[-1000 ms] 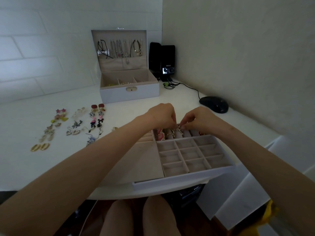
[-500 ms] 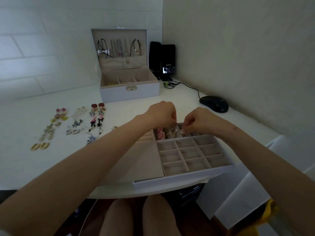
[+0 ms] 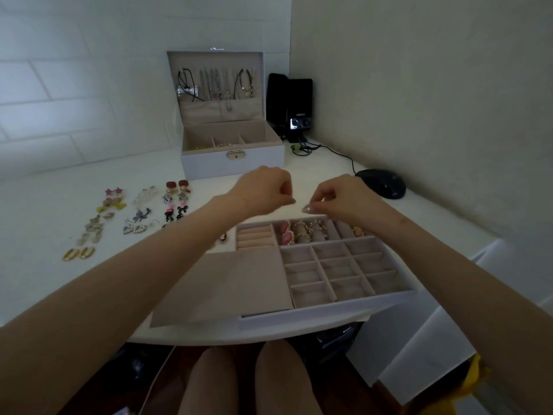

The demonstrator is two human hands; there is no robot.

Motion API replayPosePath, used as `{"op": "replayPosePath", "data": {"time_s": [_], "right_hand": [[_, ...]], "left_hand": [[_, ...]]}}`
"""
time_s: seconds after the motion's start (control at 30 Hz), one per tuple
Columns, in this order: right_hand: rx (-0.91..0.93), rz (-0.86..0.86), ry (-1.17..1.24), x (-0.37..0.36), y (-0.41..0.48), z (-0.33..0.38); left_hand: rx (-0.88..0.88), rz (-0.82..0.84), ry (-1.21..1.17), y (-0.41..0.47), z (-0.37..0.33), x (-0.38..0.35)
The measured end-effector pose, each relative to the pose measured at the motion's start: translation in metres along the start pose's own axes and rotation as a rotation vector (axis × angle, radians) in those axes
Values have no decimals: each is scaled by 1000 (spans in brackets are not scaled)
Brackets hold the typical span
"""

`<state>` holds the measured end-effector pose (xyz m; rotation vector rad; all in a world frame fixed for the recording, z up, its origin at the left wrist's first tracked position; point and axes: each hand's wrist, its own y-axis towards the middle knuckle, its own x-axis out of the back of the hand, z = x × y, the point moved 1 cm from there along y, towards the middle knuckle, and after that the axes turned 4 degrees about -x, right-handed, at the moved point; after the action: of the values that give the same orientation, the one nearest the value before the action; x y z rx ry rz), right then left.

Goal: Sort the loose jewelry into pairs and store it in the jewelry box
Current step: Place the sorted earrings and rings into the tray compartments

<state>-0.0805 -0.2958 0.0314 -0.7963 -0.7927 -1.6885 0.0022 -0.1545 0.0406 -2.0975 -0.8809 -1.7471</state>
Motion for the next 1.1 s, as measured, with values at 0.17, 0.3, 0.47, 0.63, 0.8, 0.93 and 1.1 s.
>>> {"op": "replayPosePath", "data": {"time_s": [0.17, 0.3, 0.47, 0.63, 0.8, 0.93, 1.1], "right_hand": [[116, 35, 56, -28, 19, 40], [180, 134, 50, -59, 37, 71], [210, 247, -115, -85, 57, 93], [208, 251, -188, -103, 66, 96], [204, 233, -200, -107, 66, 95], [264, 177, -240, -109, 65, 93], [271, 126, -139, -84, 61, 91]], "left_hand": [[195, 102, 129, -22, 54, 35], [301, 234, 161, -40, 80, 39], [355, 298, 192, -49, 94, 21], [348, 294, 200, -49, 100, 7], [323, 269, 221, -47, 93, 4], [305, 256, 267, -43, 89, 2], [270, 124, 94, -43, 80, 8]]}}
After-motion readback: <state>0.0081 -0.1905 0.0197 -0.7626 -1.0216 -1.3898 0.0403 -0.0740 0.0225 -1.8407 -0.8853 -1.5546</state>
